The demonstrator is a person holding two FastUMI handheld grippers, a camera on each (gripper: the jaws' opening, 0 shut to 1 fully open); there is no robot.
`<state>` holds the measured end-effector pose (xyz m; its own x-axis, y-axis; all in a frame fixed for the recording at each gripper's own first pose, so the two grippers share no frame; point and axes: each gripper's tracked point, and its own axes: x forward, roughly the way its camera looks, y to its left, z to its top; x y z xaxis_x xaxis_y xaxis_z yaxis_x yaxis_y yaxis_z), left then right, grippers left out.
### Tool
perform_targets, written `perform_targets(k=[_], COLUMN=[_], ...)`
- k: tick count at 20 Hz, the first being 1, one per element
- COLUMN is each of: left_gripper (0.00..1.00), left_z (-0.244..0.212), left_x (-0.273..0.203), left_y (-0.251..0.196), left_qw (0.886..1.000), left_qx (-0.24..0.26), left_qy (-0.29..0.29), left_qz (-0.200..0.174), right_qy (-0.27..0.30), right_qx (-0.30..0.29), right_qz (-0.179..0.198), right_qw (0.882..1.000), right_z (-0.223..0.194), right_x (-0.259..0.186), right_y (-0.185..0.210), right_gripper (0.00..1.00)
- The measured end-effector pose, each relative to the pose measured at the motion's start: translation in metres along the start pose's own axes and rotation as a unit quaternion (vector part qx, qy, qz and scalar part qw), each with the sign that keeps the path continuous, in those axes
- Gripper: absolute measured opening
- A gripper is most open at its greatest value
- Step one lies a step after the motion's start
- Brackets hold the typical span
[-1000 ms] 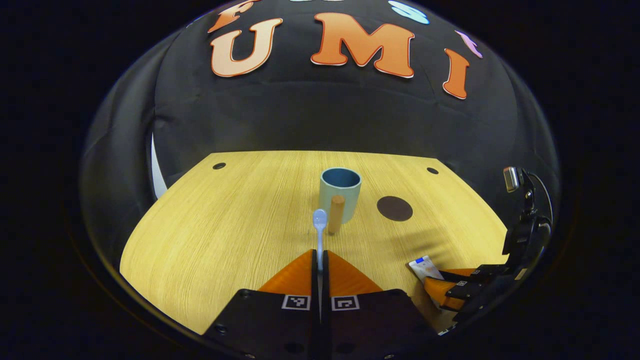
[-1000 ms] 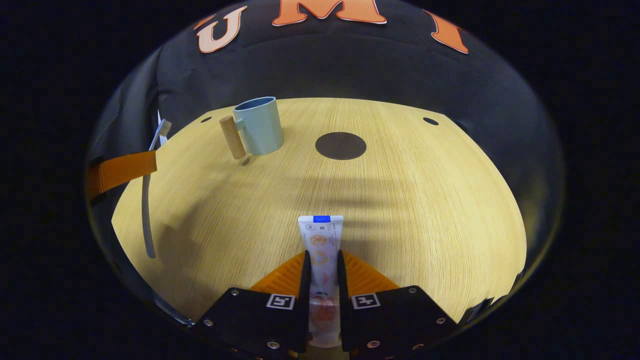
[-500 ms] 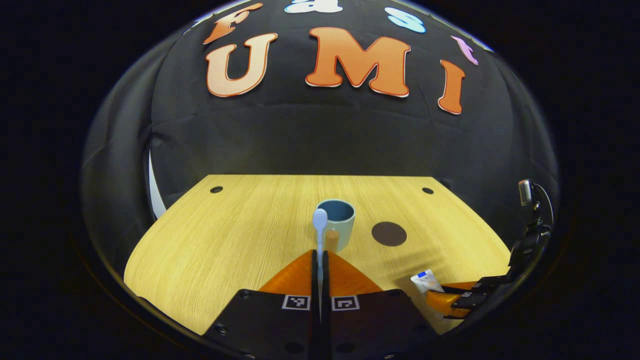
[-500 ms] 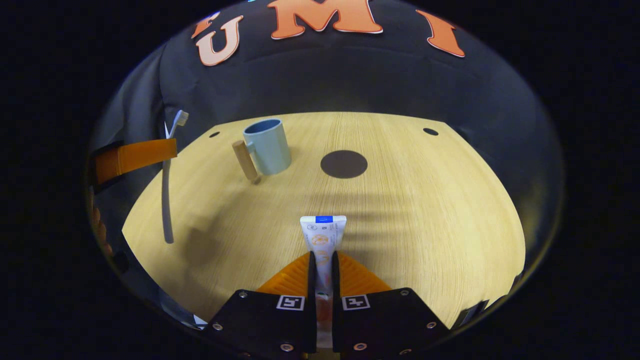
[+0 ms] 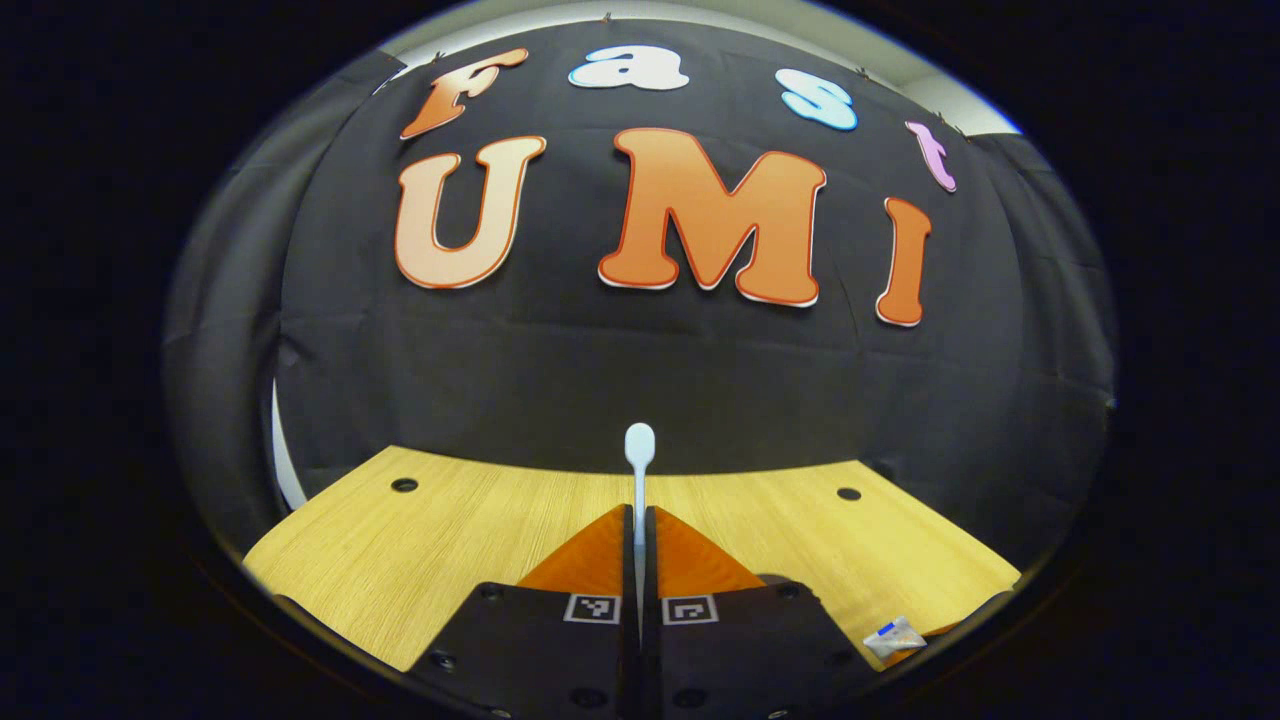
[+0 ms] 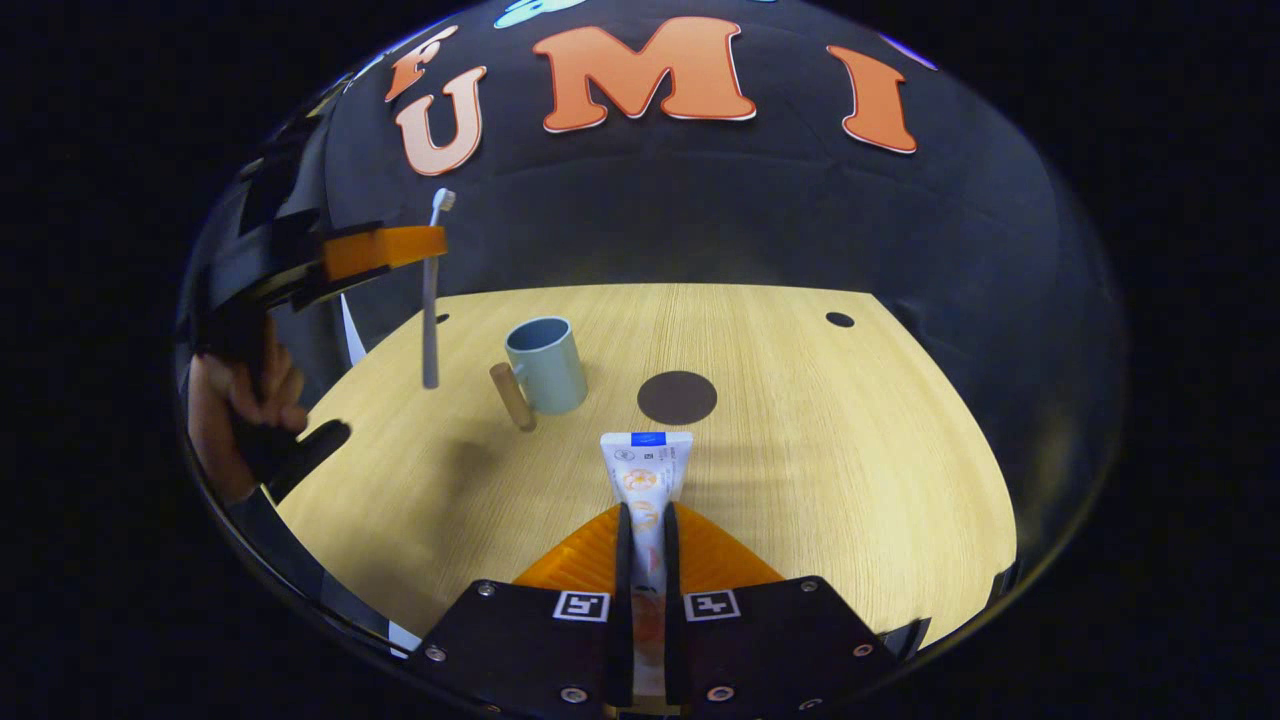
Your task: Put the toothbrush and toothpaste on the desktop into the cup, then pick up the cup and place it on the coaster on the desktop.
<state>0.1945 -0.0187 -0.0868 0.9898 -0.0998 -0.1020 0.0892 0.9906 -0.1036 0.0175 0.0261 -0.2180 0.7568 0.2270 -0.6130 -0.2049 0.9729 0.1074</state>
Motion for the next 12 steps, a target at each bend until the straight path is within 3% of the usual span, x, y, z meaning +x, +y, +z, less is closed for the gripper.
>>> perform_targets(k=[6,12], left_gripper=[0.00,0.00], left_z=[0.013,0.027], left_x=[0.049,0.081], left_y=[-0.012,-0.002], left_qw=[0.998,0.994], left_qx=[-0.010,-0.025], left_qy=[-0.059,-0.099], left_qz=[-0.032,-0.036], right_qy=[-0.004,0.007], right_qx=[0.010,0.020], right_qz=[-0.008,-0.008], right_qw=[1.000,1.000], right_z=[0.006,0.007], right_x=[-0.005,0.007], right_y=[-0.003,-0.002], right_gripper=[0.13,0.13])
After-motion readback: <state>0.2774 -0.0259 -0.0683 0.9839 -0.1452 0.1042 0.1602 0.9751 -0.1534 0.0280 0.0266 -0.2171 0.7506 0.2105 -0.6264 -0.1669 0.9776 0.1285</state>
